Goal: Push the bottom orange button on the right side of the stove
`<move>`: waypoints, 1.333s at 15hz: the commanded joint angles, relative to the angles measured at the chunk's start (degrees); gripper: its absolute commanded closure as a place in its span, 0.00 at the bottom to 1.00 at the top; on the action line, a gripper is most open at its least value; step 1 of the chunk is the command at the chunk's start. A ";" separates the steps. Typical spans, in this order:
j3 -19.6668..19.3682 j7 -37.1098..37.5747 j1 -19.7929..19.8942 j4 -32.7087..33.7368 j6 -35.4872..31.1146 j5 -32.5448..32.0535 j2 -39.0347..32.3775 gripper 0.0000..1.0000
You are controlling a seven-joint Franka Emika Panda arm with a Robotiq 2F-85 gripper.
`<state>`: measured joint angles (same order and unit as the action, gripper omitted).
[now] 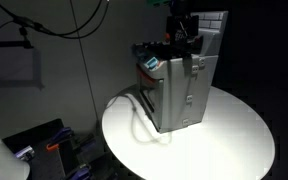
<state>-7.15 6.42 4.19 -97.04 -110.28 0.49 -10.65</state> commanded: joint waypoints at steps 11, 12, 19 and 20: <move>0.42 -0.85 0.76 -4.45 19.98 -0.13 14.05 0.00; 0.42 -0.79 0.78 -4.62 20.52 -0.02 14.72 0.00; 0.55 -0.36 0.70 -4.61 21.93 0.15 14.82 0.00; 0.56 -0.37 0.70 -4.98 21.92 0.15 14.77 0.00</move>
<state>-7.10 6.12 4.32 -102.23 -88.53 0.59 4.19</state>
